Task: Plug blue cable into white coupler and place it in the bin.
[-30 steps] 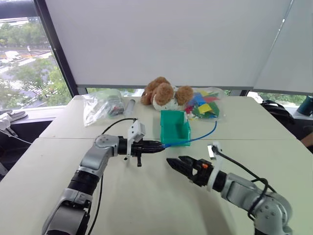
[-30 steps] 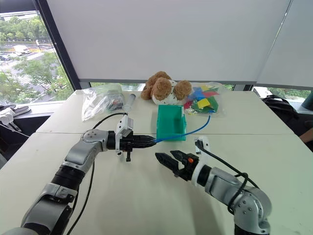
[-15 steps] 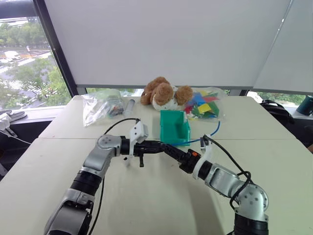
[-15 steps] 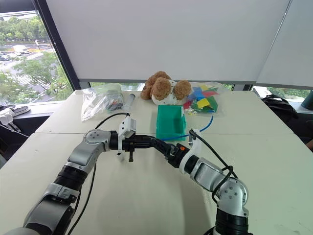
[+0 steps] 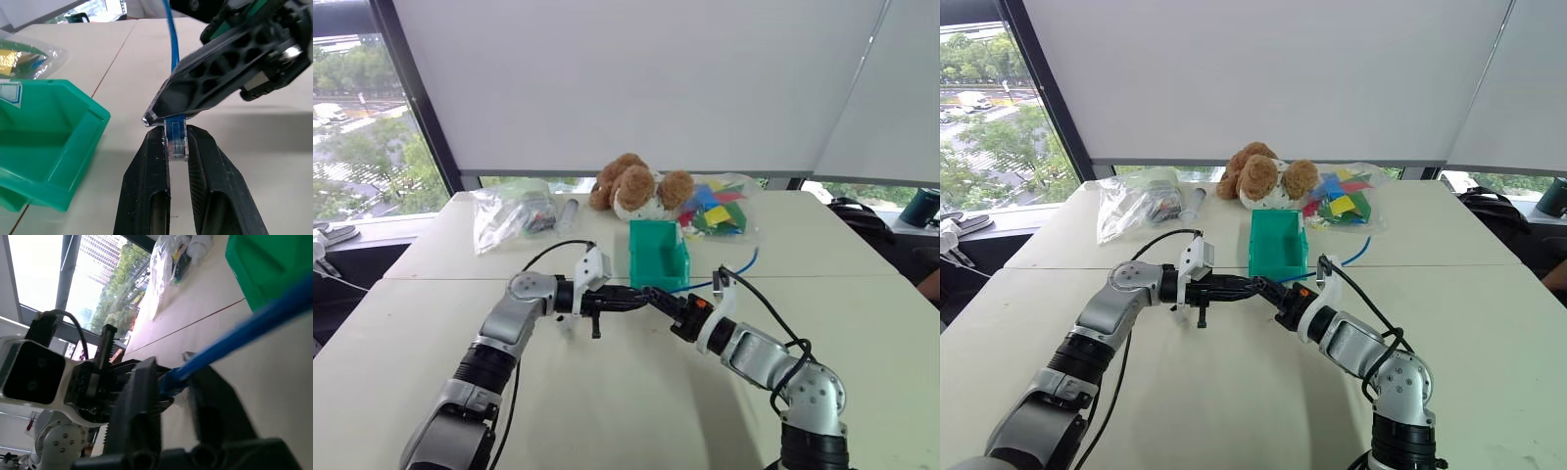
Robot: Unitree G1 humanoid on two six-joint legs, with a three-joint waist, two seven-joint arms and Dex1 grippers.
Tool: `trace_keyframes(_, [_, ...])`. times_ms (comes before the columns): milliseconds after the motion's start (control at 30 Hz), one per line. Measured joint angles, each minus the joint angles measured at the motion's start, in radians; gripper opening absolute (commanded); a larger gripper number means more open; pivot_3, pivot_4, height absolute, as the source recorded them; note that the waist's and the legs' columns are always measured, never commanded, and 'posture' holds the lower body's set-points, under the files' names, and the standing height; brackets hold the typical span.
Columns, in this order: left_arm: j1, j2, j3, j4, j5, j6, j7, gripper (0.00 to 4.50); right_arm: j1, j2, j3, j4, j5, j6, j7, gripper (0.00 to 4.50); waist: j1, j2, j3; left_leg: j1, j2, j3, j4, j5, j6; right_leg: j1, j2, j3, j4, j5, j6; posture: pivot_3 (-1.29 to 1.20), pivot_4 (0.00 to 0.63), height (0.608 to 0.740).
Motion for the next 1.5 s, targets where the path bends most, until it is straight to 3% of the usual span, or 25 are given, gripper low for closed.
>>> trace_keyframes(233, [0.0,0.001,-0.001,-0.001,-0.001,0.0,-0.002,0.0,0.0,-0.013,0.011,0.0,0.007,-0.003,-0.002,0.02,0.0,0.0,0.0,0.0,0.0,0.0,0.0,0.0,0.0,0.0,0.0,0.0,0.0,0.0,0.0,0.0,0.15,0.74])
trace_keyframes(533, [0.03,0.076,0.038,-0.083,-0.036,0.103,0.02,4.47,-0.062,-0.066,0.061,0.0,0.006,-0.019,0.005,0.0,-0.004,0.0,0.0,0.0,0.0,0.0,-0.001,0.0,0.0,-0.001,0.0,0.0,0.0,0.0,0.0,0.0,0.15,0.74])
trace_keyframes(733, [0.11,0.232,0.122,-0.149,-0.049,0.159,0.036,4.47,-0.099,-0.22,0.173,-0.001,-0.123,-0.044,0.128,0.0,-0.004,0.001,0.001,0.0,0.0,0.0,-0.002,0.0,0.0,-0.002,0.0,0.0,0.0,0.0,0.0,0.0,0.15,0.74])
trace_keyframes(1000, [0.204,0.377,0.197,-0.134,-0.039,0.151,0.049,4.47,-0.12,-0.288,0.32,0.006,-0.283,-0.122,0.31,0.0,0.001,0.001,0.001,0.0,0.0,0.0,-0.002,0.0,0.0,-0.001,0.0,0.0,-0.001,0.0,0.0,0.0,0.15,0.74])
trace_keyframes(1233, [0.263,0.37,0.199,-0.068,-0.037,0.121,0.062,4.47,-0.13,-0.287,0.347,0.022,-0.347,-0.154,0.378,0.0,0.001,0.001,0.001,0.0,0.0,0.0,-0.002,0.0,0.0,-0.002,-0.002,0.0,-0.001,0.0,0.0,0.0,0.15,0.74])
trace_keyframes(1500, [0.284,0.247,0.188,0.046,-0.017,0.045,0.121,4.47,-0.129,-0.284,0.346,0.022,-0.387,-0.157,0.4,0.0,0.001,0.001,0.001,-0.001,0.0,0.001,-0.002,0.0,0.0,-0.002,-0.003,0.0,-0.001,0.0,0.0,0.0,0.15,0.74])
